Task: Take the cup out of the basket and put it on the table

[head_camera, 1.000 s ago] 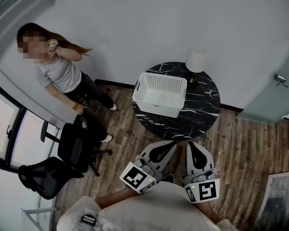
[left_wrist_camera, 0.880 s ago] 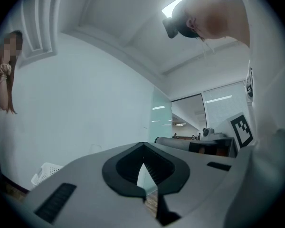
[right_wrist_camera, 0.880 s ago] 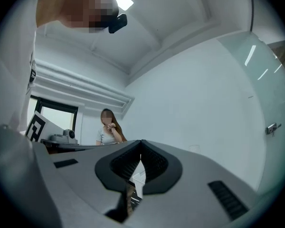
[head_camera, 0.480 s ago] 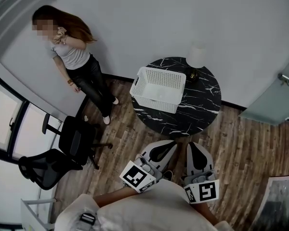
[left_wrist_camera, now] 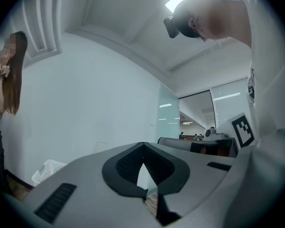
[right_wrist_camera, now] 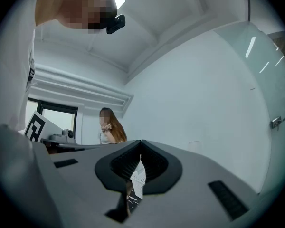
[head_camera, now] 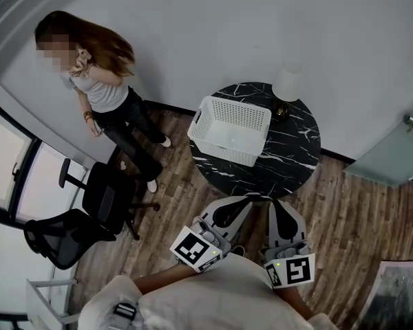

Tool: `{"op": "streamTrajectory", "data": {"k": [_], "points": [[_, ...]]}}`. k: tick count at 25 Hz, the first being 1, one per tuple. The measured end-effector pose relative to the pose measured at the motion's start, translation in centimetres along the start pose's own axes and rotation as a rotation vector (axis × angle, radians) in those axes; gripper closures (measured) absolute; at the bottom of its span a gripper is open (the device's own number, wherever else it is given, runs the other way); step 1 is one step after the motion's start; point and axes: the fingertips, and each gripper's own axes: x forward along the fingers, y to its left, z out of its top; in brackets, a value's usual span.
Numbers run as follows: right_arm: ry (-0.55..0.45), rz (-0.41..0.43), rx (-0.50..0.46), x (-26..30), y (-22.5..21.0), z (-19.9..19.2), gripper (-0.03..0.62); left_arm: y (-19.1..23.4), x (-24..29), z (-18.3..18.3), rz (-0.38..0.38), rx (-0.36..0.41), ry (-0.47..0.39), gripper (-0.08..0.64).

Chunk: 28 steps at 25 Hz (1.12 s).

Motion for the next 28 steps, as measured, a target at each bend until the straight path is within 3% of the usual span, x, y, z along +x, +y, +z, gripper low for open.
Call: {"op": "streamTrajectory", "data": {"k": [21, 28], "points": [[0.027, -0.040, -0.054, 22.3, -0.6, -1.1, 0.584, 21.6, 5.0, 3.9, -0.040, -0.009, -0.031, 0.555], [0.056, -0.072, -0.045, 25.8, -1.6, -2.6, 0.584, 25.5, 6.5, 3.3, -0.062, -0.020, -0.025, 0.555]]}}
